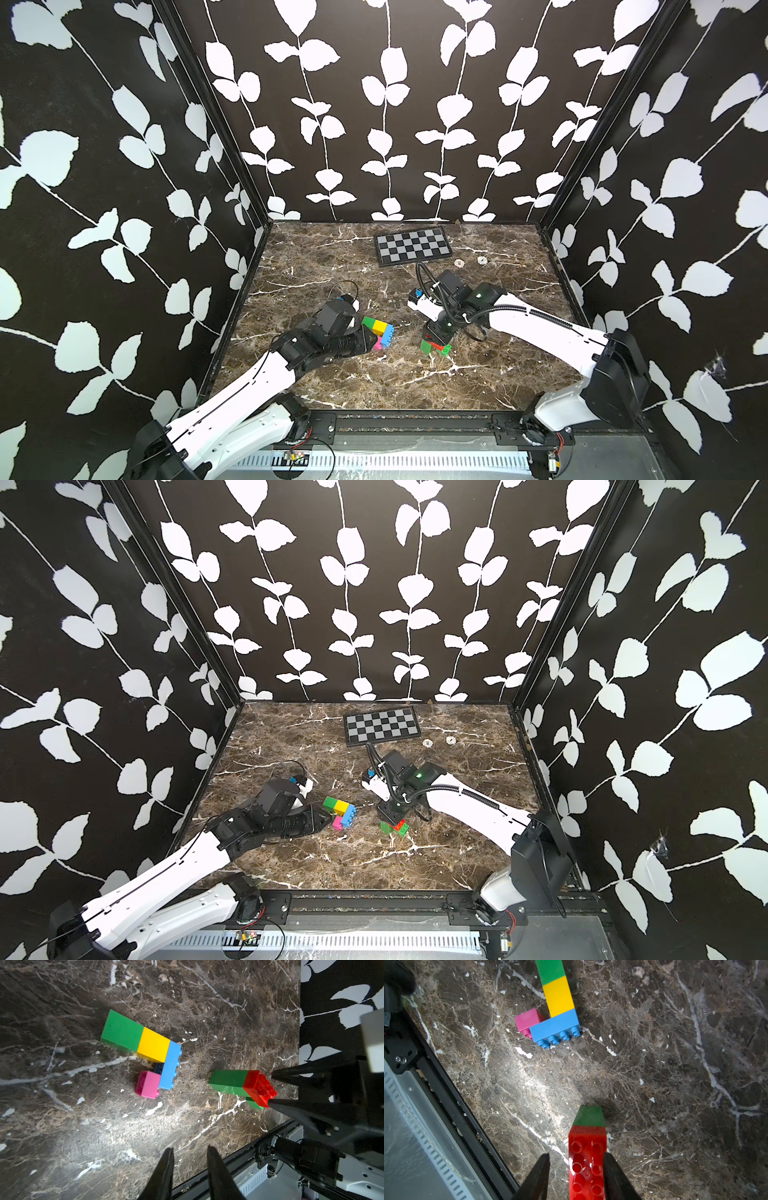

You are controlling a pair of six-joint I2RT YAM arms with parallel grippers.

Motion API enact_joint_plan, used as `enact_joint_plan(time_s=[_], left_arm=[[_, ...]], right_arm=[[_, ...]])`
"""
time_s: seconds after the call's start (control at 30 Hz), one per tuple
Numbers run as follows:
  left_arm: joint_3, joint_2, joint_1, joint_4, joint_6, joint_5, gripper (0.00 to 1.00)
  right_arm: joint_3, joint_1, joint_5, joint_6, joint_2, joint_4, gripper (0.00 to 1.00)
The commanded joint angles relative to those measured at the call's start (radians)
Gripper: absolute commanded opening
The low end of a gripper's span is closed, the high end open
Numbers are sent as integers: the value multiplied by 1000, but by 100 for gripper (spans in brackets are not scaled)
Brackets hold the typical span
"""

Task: Assemble the letter r with lego
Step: Adjust the lego brick from the lego brick.

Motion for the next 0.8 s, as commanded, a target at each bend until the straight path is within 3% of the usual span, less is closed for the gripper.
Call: enact_joint_plan(time_s=[0.0, 0.1, 0.17, 0.2, 0.77], left_arm=[[-14, -9, 7, -17, 11, -10, 31], [-16, 1, 9, -8, 11, -4, 31], [-17, 9, 9, 0, 10, 3, 32], [-19, 11, 8, 4, 9, 6, 32], [-28, 4, 9, -9, 10, 11, 32]], right_arm=[[28, 8, 57, -10, 11, -43, 42], [35, 11, 87, -14, 18, -53, 44], [37, 15, 94, -21, 22, -54, 60], [37, 19, 80, -35, 24, -53, 61], [66, 32, 108, -50, 88, -53, 43]])
